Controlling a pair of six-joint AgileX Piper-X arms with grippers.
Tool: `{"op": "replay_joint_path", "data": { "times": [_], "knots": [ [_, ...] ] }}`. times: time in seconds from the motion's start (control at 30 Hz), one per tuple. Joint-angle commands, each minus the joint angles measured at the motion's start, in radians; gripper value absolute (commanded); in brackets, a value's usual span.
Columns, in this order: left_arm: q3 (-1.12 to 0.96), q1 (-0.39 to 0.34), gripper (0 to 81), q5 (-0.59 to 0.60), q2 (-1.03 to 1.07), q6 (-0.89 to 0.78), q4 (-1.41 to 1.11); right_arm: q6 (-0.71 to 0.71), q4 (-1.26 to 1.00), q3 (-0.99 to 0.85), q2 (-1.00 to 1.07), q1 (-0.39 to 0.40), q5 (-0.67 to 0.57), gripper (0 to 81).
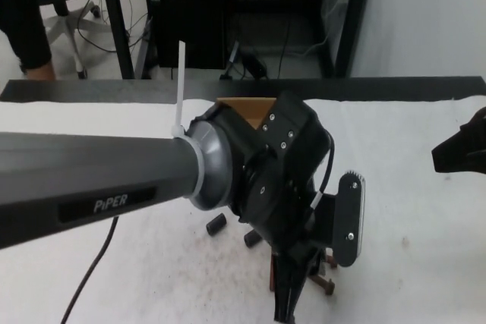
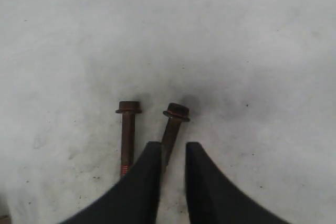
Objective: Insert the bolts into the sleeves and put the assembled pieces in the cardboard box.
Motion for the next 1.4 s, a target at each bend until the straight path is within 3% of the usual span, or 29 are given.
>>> {"op": "replay_joint_path", "data": {
  "times": [0.0, 0.53, 1.37],
  "knots": [
    [-0.004, -0.001, 29.2, 0.013, 0.022, 0.001, 0.009, -0.005, 0.000, -0.002, -0.007, -0.002, -0.011, 0.8],
    [-0.177, -0.001, 31.0, -0.018, 0.220, 0.039, 0.016, -0.005, 0.002, -0.002, -0.011, -0.002, -0.049, 0.8],
    [-0.162, -0.014, 31.0, 0.031, 0.289, 0.038, 0.072, -0.005, 0.013, -0.002, -0.019, -0.002, -0.049, 0.8]
  ]
}}
